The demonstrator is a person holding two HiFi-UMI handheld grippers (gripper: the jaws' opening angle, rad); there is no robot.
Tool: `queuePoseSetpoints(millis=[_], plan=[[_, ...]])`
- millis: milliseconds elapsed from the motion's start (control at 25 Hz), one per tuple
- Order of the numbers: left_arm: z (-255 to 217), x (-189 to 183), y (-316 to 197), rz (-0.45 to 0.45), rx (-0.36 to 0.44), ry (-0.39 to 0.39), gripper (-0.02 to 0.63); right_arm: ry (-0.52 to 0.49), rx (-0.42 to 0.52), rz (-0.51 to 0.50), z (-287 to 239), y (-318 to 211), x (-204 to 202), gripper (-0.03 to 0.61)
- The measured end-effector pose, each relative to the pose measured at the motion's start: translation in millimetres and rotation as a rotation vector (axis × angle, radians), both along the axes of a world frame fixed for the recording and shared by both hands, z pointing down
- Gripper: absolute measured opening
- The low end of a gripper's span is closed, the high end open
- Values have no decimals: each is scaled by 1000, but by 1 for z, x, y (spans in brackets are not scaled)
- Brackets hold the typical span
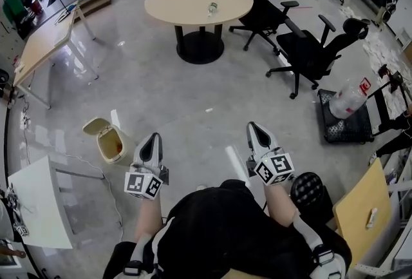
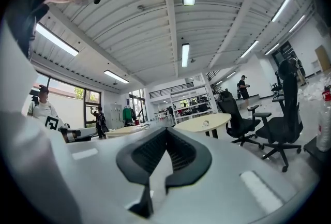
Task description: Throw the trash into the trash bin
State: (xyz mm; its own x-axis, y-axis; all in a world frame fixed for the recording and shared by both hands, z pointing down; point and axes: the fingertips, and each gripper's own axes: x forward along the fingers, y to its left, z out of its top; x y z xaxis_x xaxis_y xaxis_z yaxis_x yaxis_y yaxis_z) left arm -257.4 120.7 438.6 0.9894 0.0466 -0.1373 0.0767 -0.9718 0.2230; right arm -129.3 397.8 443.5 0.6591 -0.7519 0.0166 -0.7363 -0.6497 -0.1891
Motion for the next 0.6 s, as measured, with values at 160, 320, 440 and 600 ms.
queuePoseSetpoints(millis=[160, 320, 440, 600], plan=[[7, 21, -4, 15, -11, -19, 0, -6, -5, 17, -1, -1, 20, 5], [15, 55, -6, 27, -11, -29, 1, -5, 7, 29, 4, -4, 57, 5], [14, 87, -11, 12, -6, -30, 2, -9, 19, 20, 9, -11, 93, 5], [9, 138, -19, -32, -8, -13, 2, 0, 21, -20, 14, -25, 159, 5]])
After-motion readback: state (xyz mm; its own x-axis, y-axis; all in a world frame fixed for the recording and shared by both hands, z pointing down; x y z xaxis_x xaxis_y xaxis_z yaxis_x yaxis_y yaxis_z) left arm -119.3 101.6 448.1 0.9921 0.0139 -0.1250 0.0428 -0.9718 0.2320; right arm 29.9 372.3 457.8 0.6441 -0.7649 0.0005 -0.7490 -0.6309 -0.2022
